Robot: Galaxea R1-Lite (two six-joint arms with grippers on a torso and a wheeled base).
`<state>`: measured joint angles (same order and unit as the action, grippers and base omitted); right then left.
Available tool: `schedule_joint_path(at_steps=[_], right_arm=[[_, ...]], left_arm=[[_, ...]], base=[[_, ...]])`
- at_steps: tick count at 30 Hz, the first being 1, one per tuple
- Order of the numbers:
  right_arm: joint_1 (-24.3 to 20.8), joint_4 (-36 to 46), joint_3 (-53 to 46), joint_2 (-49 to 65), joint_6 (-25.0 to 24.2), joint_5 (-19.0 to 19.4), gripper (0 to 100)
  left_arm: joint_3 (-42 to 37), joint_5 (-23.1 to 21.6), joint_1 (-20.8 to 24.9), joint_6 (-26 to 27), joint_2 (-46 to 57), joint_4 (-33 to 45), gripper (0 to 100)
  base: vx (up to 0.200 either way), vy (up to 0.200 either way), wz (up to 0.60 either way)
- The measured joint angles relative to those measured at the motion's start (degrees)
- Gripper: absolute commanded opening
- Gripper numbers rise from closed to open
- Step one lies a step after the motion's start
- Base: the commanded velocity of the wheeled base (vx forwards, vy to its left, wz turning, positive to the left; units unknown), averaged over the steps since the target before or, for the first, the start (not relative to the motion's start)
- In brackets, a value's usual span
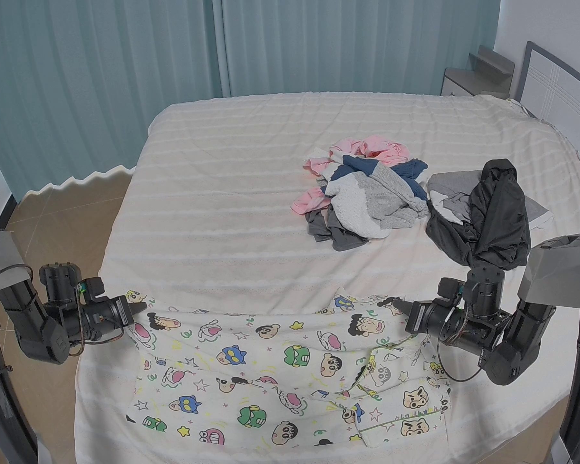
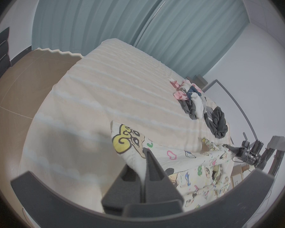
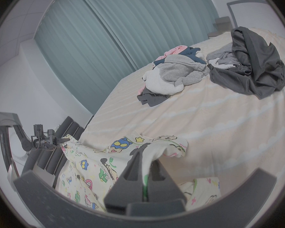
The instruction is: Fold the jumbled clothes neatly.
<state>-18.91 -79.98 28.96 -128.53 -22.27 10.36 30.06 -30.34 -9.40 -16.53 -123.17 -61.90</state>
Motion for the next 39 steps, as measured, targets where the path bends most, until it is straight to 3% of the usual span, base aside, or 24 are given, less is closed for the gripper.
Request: schedule_joint_path(at_steps=[7, 14, 24, 38, 39], right_arm=[[0.0, -6.4, -5.8, -1.0, 4.8, 0.2, 0], [-0.1, -7.8, -11.3, -3.7, 9.4, 0.2, 0], [-0.5, -7.9, -16.7, -5.5, 9.9, 0.2, 0], [-0.3, -7.9, -18.4, -6.9, 9.7, -0.3, 0], [-0.3, -8.0, -18.4, -7.0, 9.7, -0.3, 0]], left_arm=[[-6.8, -0.5, 0.1, 2.9, 0.0, -3.4, 0], [-12.2, -2.4, 0.2, 3.4, 0.0, -5.3, 0], [-18.1, -4.0, 0.6, 3.4, -0.3, -7.3, 0], [-20.1, -4.2, 0.6, 3.5, -4.6, -8.2, 0], [-20.2, -4.2, 0.6, 3.5, -5.0, -8.6, 100]], base=[[0.0, 0.0, 0.0], [0.0, 0.0, 0.0], [0.0, 0.0, 0.0], [0.0, 0.0, 0.0], [0.0, 0.0, 0.0]])
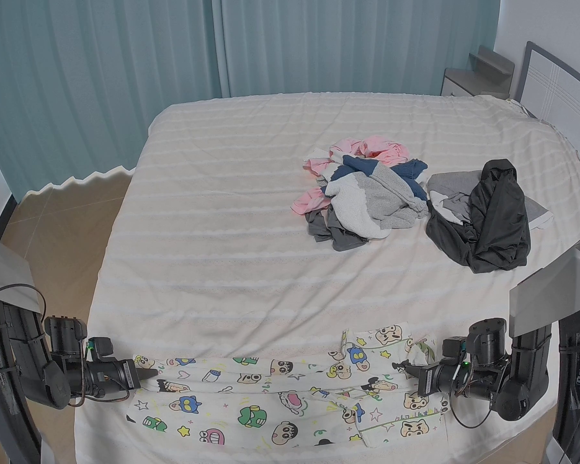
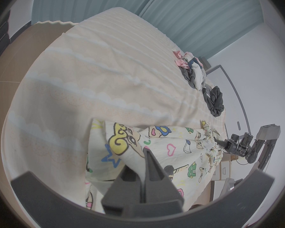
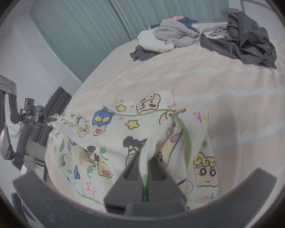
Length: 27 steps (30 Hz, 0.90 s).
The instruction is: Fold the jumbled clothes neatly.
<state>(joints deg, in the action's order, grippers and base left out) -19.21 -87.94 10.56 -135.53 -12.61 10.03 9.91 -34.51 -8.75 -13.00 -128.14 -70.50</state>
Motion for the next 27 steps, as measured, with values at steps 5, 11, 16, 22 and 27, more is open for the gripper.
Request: schedule_joint_path(at_steps=[5, 11, 16, 22, 27], right_arm=[[0.0, 0.0, -0.4, -0.4, -0.1, 0.0, 100], [0.2, 0.0, -1.3, 0.0, -0.4, -0.2, 100], [1.2, -0.1, -3.0, 2.1, -0.4, -0.3, 100], [3.5, 0.0, -5.5, 5.4, -0.5, -0.3, 100], [6.1, 0.0, -7.1, 8.2, -0.7, -0.3, 100]], left_arm=[[-0.7, 0.3, 0.0, 0.0, -2.2, -3.4, 100], [-2.6, 0.4, -0.1, -0.1, -4.2, -8.3, 100], [-5.0, 0.4, -1.1, -0.2, -5.0, -12.5, 100], [-8.0, 0.4, -4.4, -0.5, -5.3, -18.3, 100], [-8.8, 0.3, -8.5, -2.0, -4.9, -18.4, 100]], base=[[0.0, 0.0, 0.0], [0.0, 0.0, 0.0], [0.0, 0.0, 0.0], [0.0, 0.0, 0.0], [0.0, 0.0, 0.0]])
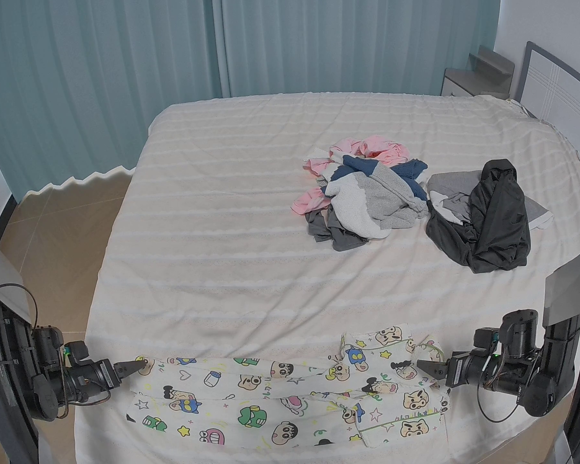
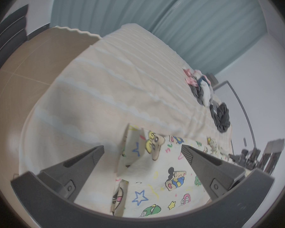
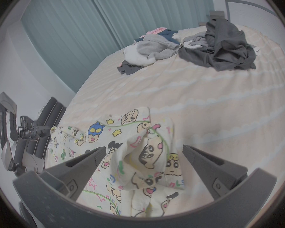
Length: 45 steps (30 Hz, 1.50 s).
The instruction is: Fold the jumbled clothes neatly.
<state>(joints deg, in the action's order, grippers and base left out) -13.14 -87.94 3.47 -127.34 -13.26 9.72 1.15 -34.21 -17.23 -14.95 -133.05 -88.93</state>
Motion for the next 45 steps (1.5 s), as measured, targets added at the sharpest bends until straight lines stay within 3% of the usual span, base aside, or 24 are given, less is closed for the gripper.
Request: schedule_joint_path(at_steps=[5, 14, 18, 21, 29, 45], right_arm=[[2.4, 0.0, -0.6, 2.8, -1.9, 0.1, 100], [3.4, 1.3, 3.8, 7.9, -5.6, 0.0, 100], [2.4, 8.7, 9.4, 9.0, -6.3, -0.1, 100], [1.4, 18.3, 15.7, 9.6, -7.2, -0.2, 100], [-0.4, 36.2, 33.0, 7.7, -12.4, 0.1, 100], [-4.3, 39.1, 41.9, -3.7, -14.4, 0.3, 100]], left_arm=[[-0.1, -0.4, -3.2, -9.6, 2.2, 0.0, 100], [-0.2, -4.9, -5.4, -39.0, 11.7, 0.0, 100], [-0.1, -8.2, -5.8, -44.6, 14.4, 0.0, 100], [-0.1, -9.7, -6.2, -43.7, 15.0, 0.0, 100], [-0.1, -13.7, -8.1, -31.6, 11.9, 0.0, 100], [-0.1, -14.9, -9.0, -26.1, 7.5, 0.0, 100]], base=[[0.0, 0.0, 0.0], [0.0, 0.0, 0.0], [0.0, 0.0, 0.0], [0.0, 0.0, 0.0], [0.0, 0.0, 0.0], [0.0, 0.0, 0.0]])
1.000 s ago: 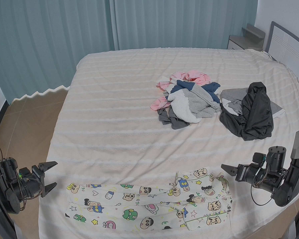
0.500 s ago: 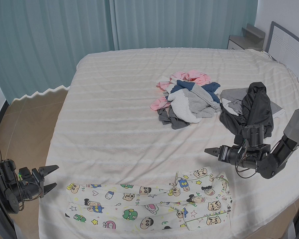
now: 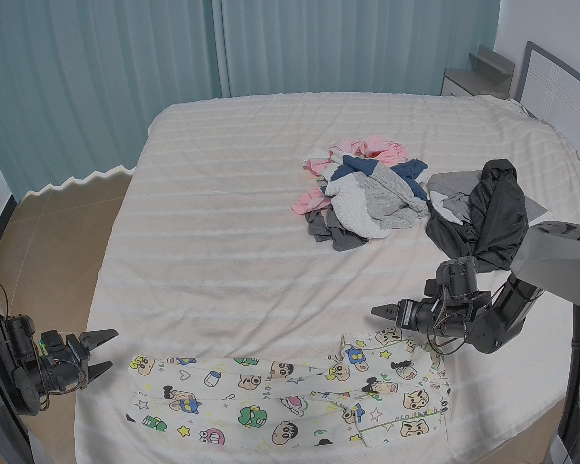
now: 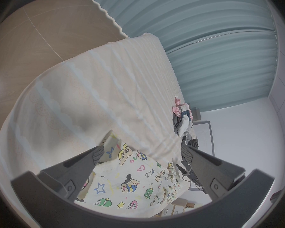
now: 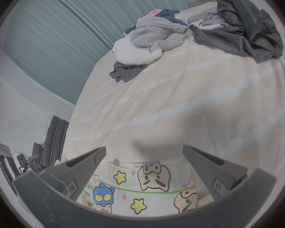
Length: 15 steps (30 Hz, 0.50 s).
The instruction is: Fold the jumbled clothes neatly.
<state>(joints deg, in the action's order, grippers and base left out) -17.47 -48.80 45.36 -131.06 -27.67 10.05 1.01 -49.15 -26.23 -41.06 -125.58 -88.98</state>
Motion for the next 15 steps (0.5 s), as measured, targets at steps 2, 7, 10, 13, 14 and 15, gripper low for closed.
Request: schedule_joint_path(at_steps=[2, 7, 10, 13, 14, 15], right_arm=[[-0.2, 0.0, 0.1, -0.5, 0.0, 0.0, 100], [-0.3, 0.0, 0.0, -1.5, 0.0, 0.0, 100], [-0.9, -0.1, -0.2, -1.8, 0.1, 0.0, 100], [-1.3, -0.1, -0.3, -1.9, 0.1, -0.1, 100], [-1.4, -0.2, -0.3, -2.0, 0.1, -0.3, 100], [-1.5, -0.2, -0.2, -2.0, 0.1, -0.5, 100]], left_arm=[[0.0, 0.0, 0.0, 0.0, -0.1, 0.0, 100], [0.0, 0.0, 0.0, 0.1, -0.3, 0.0, 100], [0.0, 0.0, 0.1, 0.0, -0.4, 0.0, 100], [0.0, 0.0, 0.1, 0.1, -0.4, 0.0, 100], [0.0, 0.0, 0.1, 0.0, -0.4, 0.0, 100], [0.0, 0.1, 0.1, 0.0, -0.4, 0.0, 100]], base=[[0.0, 0.0, 0.0], [0.0, 0.0, 0.0], [0.0, 0.0, 0.0], [0.0, 0.0, 0.0], [0.0, 0.0, 0.0], [0.0, 0.0, 0.0]])
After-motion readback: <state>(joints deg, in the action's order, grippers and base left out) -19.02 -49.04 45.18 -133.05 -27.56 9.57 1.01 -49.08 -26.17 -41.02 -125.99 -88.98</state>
